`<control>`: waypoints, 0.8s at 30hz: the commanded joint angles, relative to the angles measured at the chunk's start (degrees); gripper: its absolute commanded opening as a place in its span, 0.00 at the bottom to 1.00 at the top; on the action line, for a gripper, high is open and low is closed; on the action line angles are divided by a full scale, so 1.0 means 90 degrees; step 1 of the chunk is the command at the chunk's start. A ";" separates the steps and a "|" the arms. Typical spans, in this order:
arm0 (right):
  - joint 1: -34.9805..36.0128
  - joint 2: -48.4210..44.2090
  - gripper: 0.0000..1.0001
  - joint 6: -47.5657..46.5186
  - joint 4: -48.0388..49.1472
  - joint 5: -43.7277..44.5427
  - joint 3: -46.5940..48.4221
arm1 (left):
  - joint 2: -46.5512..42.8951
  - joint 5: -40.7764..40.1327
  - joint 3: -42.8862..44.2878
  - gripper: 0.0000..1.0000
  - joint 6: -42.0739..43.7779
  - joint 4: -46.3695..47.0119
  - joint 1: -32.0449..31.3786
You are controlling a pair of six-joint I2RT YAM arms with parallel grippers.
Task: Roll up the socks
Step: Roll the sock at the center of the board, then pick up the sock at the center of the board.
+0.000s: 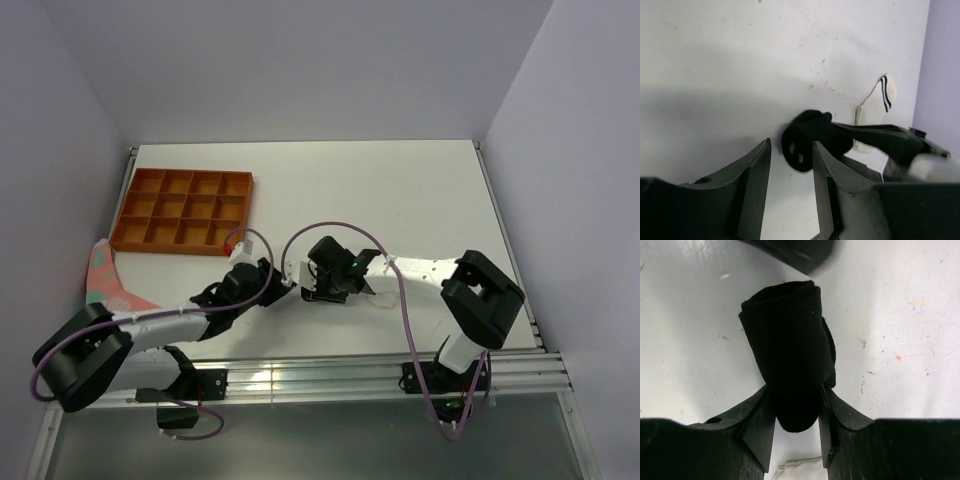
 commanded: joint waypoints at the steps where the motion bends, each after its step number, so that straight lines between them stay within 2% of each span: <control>1: -0.0093 0.0538 0.08 0.0772 -0.0640 0.0105 0.0057 | -0.0848 -0.0998 -0.0393 0.44 -0.1076 -0.0211 -0.0280; 3: -0.0122 0.0665 0.08 0.0967 -0.0601 0.0173 0.0126 | -0.1327 -0.1232 -0.0648 0.44 -0.1369 -0.0386 -0.0359; 6: -0.0122 0.0821 0.07 0.1143 -0.0562 0.0251 0.0243 | -0.1516 -0.1437 -0.0746 0.45 -0.1730 -0.0386 -0.0642; 13: -0.0171 0.0920 0.05 0.1524 -0.0796 -0.0061 0.0672 | -0.0570 -0.2258 -0.0697 0.48 -0.2697 0.0608 -0.1589; 16: -0.0239 0.0920 0.05 0.1749 -0.1001 -0.0305 0.0916 | -0.0257 -0.2473 -0.0746 0.51 -0.3068 0.1116 -0.1707; 24: -0.0279 0.1007 0.04 0.2159 -0.1274 -0.0618 0.1239 | 0.0348 -0.2884 -0.0619 0.52 -0.3265 0.1742 -0.1903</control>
